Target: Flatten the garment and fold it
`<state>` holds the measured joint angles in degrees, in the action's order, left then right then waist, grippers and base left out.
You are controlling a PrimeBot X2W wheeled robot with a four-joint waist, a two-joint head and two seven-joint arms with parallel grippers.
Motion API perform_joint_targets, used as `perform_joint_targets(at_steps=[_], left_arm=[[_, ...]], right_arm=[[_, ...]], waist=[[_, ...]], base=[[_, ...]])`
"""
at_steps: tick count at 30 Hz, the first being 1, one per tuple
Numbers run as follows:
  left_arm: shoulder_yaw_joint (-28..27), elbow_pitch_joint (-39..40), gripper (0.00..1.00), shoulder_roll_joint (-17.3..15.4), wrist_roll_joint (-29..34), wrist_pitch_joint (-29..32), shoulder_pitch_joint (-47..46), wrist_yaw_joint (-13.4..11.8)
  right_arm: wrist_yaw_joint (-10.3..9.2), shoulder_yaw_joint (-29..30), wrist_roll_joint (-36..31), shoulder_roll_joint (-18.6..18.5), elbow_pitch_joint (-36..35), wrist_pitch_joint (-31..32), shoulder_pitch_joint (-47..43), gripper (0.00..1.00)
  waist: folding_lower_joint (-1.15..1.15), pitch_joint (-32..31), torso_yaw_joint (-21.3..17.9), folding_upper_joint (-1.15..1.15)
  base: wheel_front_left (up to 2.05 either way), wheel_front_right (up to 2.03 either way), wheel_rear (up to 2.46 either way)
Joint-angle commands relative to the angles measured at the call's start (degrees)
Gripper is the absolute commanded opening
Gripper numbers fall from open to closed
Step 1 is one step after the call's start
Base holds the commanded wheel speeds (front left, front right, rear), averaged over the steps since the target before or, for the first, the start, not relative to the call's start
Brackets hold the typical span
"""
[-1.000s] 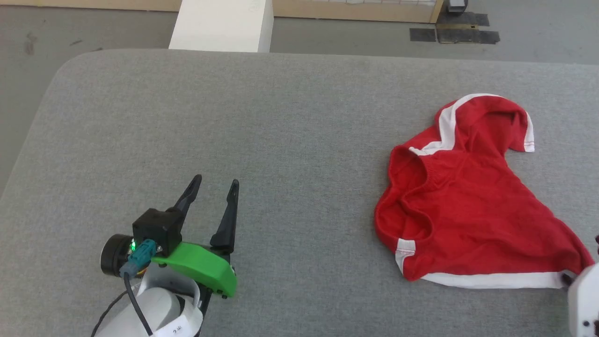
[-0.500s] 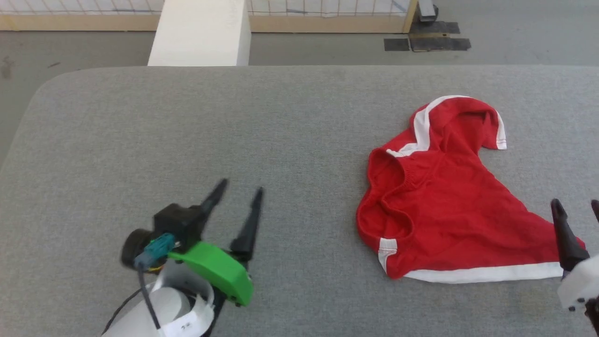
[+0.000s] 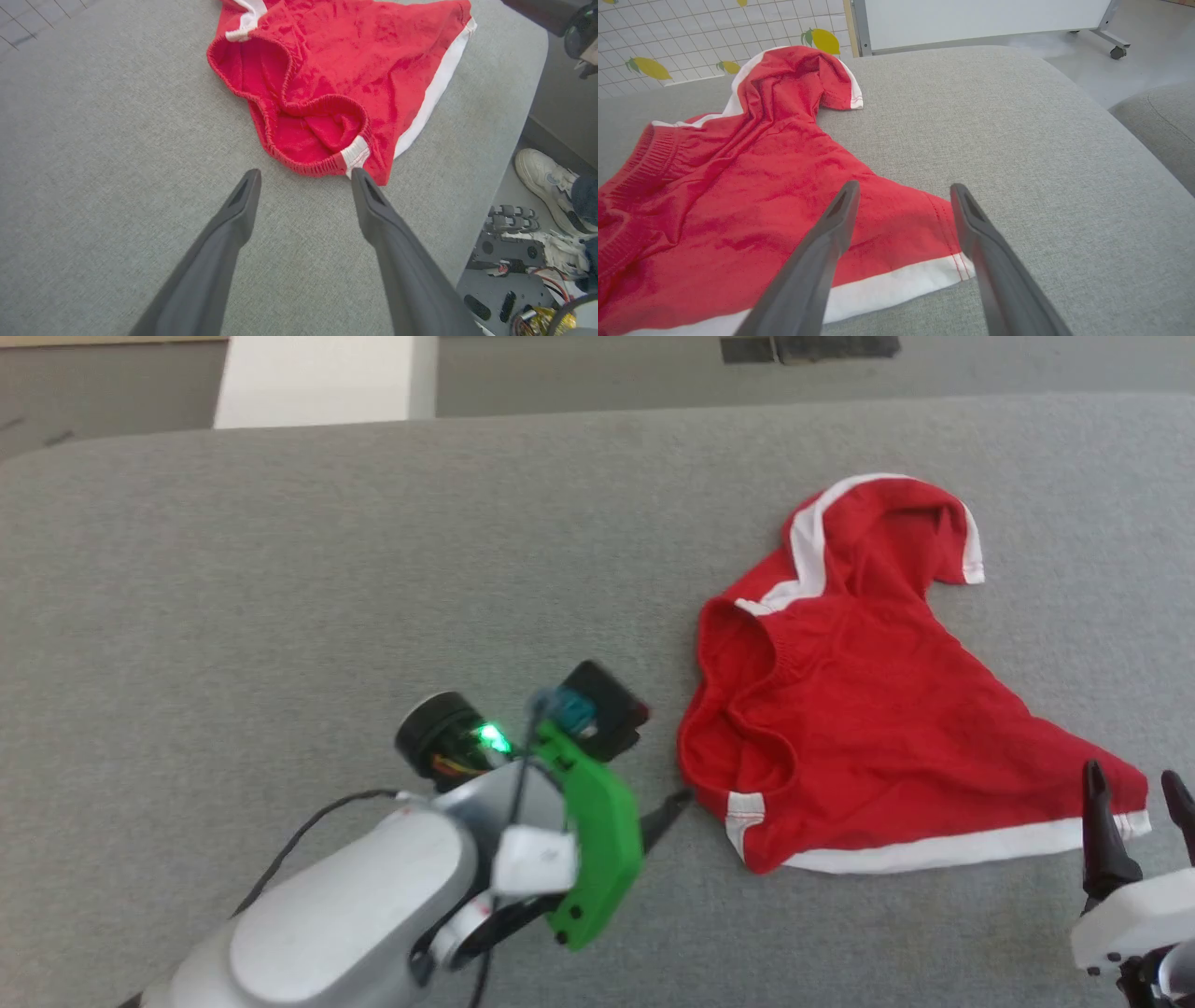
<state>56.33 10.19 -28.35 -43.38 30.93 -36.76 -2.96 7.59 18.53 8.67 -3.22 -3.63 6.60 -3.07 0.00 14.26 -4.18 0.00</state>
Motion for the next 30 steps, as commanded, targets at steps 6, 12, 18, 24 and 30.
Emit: perform_joint_targets(at_steps=[6,12,18,24,30], left_arm=[[3.3,-0.9,1.00,4.1,-3.8,13.1,-7.4,0.5],[5.3,-2.1,1.00,6.0,-5.1,21.2,-12.7,1.6],[6.1,-6.1,1.00,6.8,-5.6,23.4,-14.5,2.6],[6.5,-8.1,1.00,7.0,-6.7,23.2,-14.1,4.0],[5.5,-8.7,0.00,7.5,-9.9,21.3,-12.1,5.2]], right_arm=[[-0.10,-0.7,0.1,0.3,1.4,-1.5,2.3,1.00],[-0.10,-1.6,1.6,0.3,3.6,-3.0,3.1,1.00],[-0.10,-2.8,2.3,0.3,5.4,-4.2,4.0,1.00],[-0.10,-3.1,2.7,0.3,7.2,-5.2,4.5,1.00],[-0.10,-2.8,2.3,0.3,8.4,-5.4,4.6,1.00]], waist=[[0.00,4.4,-4.1,0.00],[0.00,6.7,-5.8,0.00],[0.00,8.1,-7.0,0.00],[0.00,8.8,-7.4,0.00],[0.00,8.6,-6.8,0.00]], base=[[0.00,0.00,0.00],[0.00,0.00,0.00],[0.00,0.00,0.00],[0.00,0.00,0.00],[0.00,0.00,0.00]])
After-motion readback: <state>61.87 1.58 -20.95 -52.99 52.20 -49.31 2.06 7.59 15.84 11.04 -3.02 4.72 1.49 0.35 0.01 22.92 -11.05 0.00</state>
